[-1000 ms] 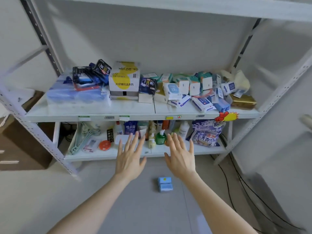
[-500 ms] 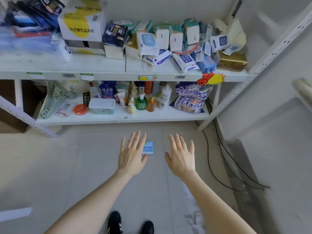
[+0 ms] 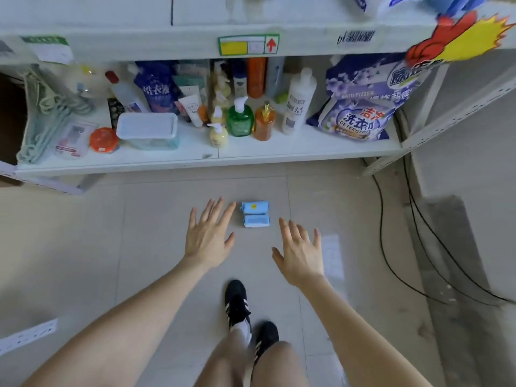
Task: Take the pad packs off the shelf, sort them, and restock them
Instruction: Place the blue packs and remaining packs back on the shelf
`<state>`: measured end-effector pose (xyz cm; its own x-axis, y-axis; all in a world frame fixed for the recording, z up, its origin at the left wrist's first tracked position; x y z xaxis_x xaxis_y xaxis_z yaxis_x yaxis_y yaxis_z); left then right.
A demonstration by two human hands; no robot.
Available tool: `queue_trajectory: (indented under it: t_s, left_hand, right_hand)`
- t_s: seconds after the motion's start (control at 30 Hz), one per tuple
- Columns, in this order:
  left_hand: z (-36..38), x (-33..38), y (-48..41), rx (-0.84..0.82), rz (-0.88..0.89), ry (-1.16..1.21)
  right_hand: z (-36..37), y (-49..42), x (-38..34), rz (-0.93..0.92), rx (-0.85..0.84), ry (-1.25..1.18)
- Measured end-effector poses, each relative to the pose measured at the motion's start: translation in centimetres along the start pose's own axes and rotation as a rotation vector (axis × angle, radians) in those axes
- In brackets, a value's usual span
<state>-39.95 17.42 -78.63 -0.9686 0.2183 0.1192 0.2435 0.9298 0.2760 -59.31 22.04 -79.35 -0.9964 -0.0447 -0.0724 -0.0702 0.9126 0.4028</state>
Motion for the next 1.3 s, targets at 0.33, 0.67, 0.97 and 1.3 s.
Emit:
queue_trajectory:
  t_s: [0.33, 0.67, 0.97, 1.3]
  left_hand:
    - [17.2, -2.8, -10.1, -0.11, -0.019, 0.027]
    - [32.0, -4.7, -18.1, -0.188, -0.014, 0.059]
    - [38.5, -5.9, -24.6, -0.203, 0.027, 0.099]
    - [41.1, -5.3, -26.7, -0.24, 0.132, 0.117]
  right_hand:
    - [15.9, -12.4, 1.8, -0.022, -0.101, -0.015]
    - [30.4, -21.1, 2.0, -0.068, -0.146, -0.013]
    - [36.8, -27.5, 3.0, -0.054, -0.148, -0.056]
    - [39.5, -27.1, 4.1, -0.071, -0.164, -0.204]
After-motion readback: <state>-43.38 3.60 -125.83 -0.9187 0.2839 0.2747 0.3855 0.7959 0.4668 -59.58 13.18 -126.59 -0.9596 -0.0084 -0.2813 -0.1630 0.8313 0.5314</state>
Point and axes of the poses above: each hand's wrist, its own y-axis away from the middle knuckle, its own z-axis out of the palm, x = y × z, the point moved 8 cm from there along -y, towards the middle knuckle, and after that the axes turned 1 degree about y, right-handed, at the moved point
